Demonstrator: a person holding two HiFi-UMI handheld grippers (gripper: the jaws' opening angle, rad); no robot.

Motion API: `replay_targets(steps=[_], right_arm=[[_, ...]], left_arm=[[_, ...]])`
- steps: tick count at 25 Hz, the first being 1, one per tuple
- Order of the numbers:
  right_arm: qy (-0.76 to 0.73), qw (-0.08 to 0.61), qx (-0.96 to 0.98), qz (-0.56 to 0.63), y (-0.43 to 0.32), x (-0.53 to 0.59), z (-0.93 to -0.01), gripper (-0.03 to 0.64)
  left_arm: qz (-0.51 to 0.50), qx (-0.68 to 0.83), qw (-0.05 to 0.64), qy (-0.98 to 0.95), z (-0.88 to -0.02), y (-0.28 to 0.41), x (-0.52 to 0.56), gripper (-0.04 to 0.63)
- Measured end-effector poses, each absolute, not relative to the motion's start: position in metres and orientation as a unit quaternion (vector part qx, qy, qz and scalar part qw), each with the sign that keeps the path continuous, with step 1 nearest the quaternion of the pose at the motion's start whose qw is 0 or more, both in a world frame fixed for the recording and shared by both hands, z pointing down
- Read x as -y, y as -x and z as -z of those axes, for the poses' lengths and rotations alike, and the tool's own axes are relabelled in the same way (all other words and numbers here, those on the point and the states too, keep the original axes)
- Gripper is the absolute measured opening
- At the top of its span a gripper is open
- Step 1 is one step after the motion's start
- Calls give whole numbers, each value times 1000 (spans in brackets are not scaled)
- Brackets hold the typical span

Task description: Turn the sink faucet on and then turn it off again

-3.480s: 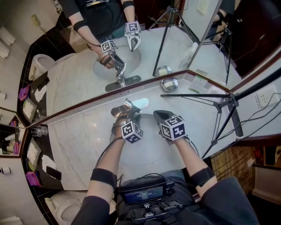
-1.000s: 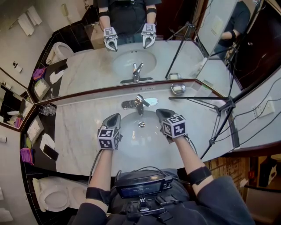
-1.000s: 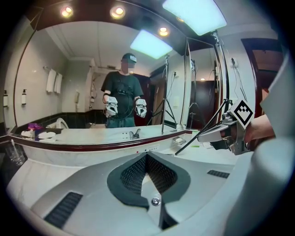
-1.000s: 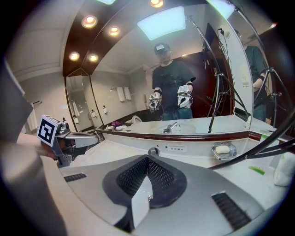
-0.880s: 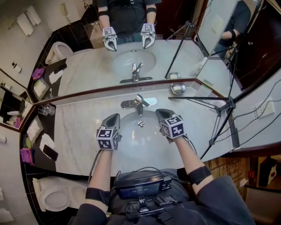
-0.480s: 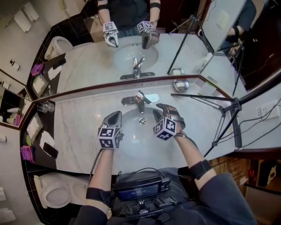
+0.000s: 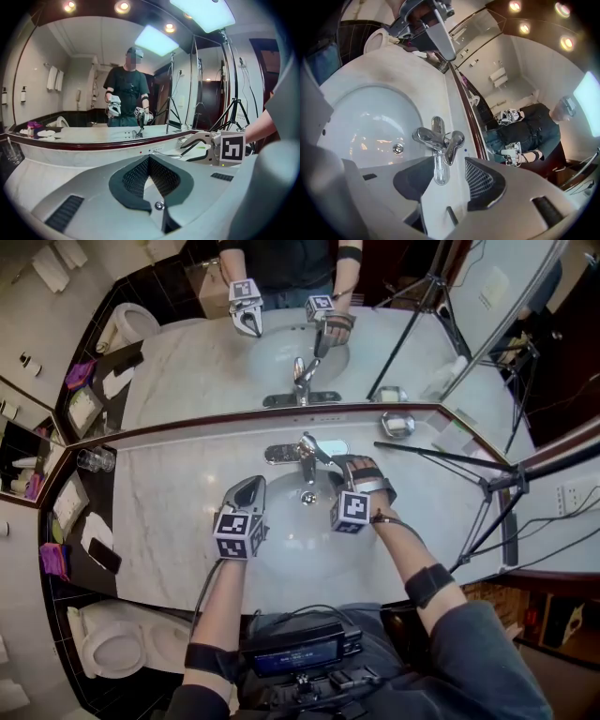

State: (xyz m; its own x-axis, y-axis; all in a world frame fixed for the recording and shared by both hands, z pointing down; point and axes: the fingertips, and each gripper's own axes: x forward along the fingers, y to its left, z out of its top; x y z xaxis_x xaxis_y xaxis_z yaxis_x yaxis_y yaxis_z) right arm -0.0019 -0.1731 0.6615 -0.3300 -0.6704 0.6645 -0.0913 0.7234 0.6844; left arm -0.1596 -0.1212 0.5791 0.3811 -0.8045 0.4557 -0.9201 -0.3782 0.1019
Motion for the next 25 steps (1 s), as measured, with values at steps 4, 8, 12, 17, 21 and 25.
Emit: replay_targets(steps=[4, 8, 12, 17, 21, 25], right_arm=[[-213, 550, 748, 304, 7, 181, -682, 230], [-202, 561, 734, 325, 14, 193, -689, 229], [-200, 561, 737, 320, 23, 203, -685, 230], [-217, 543, 749, 312, 25, 210, -684, 202], [-214, 538, 759, 296, 28, 207, -682, 152], [-221, 532, 769, 277, 32, 209, -675, 129]], left_arm=[[-168, 532, 179, -810, -585, 162, 122, 2], [-173, 529, 180, -811, -591, 164, 124, 2], [-177, 527, 184, -811, -593, 166, 124, 2], [-180, 524, 188, -811, -597, 166, 124, 2], [-183, 522, 192, -811, -599, 165, 124, 2], [-185, 522, 192, -810, -604, 166, 125, 1]])
